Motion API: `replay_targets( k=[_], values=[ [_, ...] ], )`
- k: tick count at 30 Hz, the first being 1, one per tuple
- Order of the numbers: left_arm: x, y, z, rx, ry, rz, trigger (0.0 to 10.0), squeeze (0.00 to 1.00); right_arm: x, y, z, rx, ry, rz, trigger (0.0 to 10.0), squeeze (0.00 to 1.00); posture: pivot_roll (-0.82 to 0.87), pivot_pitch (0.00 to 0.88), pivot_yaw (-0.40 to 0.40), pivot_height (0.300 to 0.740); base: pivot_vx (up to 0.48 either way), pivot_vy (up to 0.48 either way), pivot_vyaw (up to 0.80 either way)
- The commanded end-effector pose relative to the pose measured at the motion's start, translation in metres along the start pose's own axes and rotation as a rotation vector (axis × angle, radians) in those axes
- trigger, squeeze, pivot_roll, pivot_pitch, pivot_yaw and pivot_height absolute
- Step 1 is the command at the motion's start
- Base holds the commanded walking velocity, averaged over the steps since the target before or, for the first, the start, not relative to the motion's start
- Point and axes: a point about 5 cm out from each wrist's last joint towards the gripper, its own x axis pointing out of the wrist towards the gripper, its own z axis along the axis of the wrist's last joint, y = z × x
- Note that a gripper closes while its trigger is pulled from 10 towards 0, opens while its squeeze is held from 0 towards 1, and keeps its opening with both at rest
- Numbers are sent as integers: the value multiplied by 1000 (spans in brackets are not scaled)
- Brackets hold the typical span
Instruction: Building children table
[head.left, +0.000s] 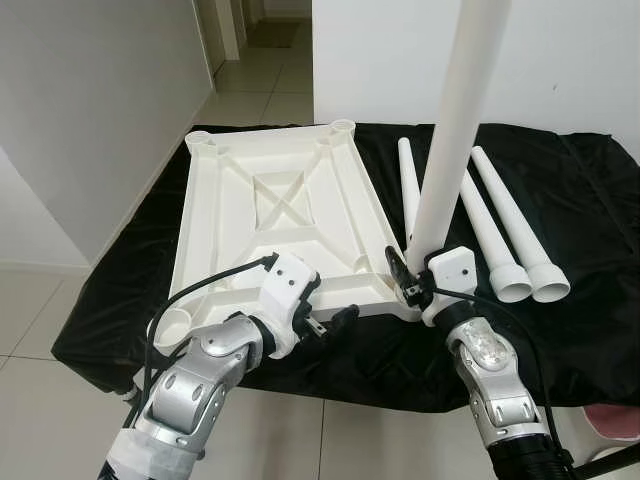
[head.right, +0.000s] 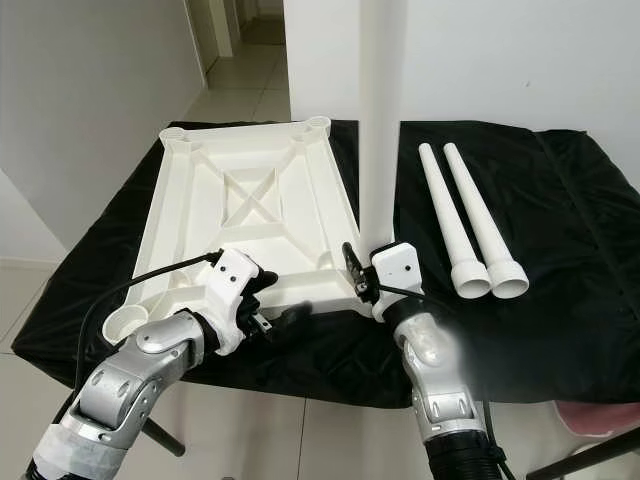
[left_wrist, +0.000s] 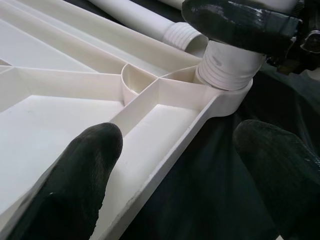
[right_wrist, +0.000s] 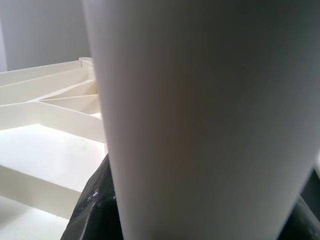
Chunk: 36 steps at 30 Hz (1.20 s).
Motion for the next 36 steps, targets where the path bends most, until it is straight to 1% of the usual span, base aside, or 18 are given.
replay_targets(
  k=[1,5,9,11,12,14,15,16,19,20,23,27,34,36],
  values=[
    [-1,-2,-1,-3,14,-36,10000,0,-5,12,-18,30,82,65,10000,0,-27,17,57,740,0,0,0],
    [0,-2,1,0,14,-37,10000,0,-4,14,-21,49,90,81,10000,0,-26,18,59,740,0,0,0],
    [0,-1,1,8,16,-35,10000,0,-4,17,-26,91,103,98,10000,0,-26,18,59,740,0,0,0],
    [0,-1,1,8,17,-34,10000,0,-4,17,-26,92,102,100,10000,0,-26,18,59,740,0,0,0],
    [0,0,2,8,15,-29,10000,0,-2,18,-31,170,139,67,10000,0,-23,26,62,740,0,0,0],
    [0,0,2,8,15,-29,10000,0,-2,18,-31,170,139,67,10000,0,-23,26,62,740,0,0,0],
    [0,0,3,7,15,-28,10000,0,-1,19,-33,205,157,56,10000,0,-25,29,64,740,0,0,0],
    [0,0,3,7,15,-28,10000,0,-1,19,-33,205,157,56,10000,0,-25,29,64,740,0,0,0],
    [0,0,4,7,14,-22,10000,0,5,20,-37,296,202,24,10000,0,-23,38,64,740,0,0,0],
    [0,0,4,7,14,-22,10000,0,5,20,-37,296,202,24,10000,0,-23,38,64,740,0,0,0],
    [0,1,5,6,12,-15,10000,0,9,19,-36,349,210,0,10000,0,-22,44,60,740,0,0,0],
    [0,1,5,5,12,-14,10000,0,10,18,-36,352,210,-3,10000,0,-22,45,59,740,0,0,0],
    [1,2,5,-1,9,-6,10000,0,13,16,-38,386,257,5,10000,0,-24,48,58,740,0,0,0],
    [1,2,5,-2,9,-5,10000,0,15,16,-38,422,274,8,10000,0,-25,48,57,740,0,0,0]
  ],
)
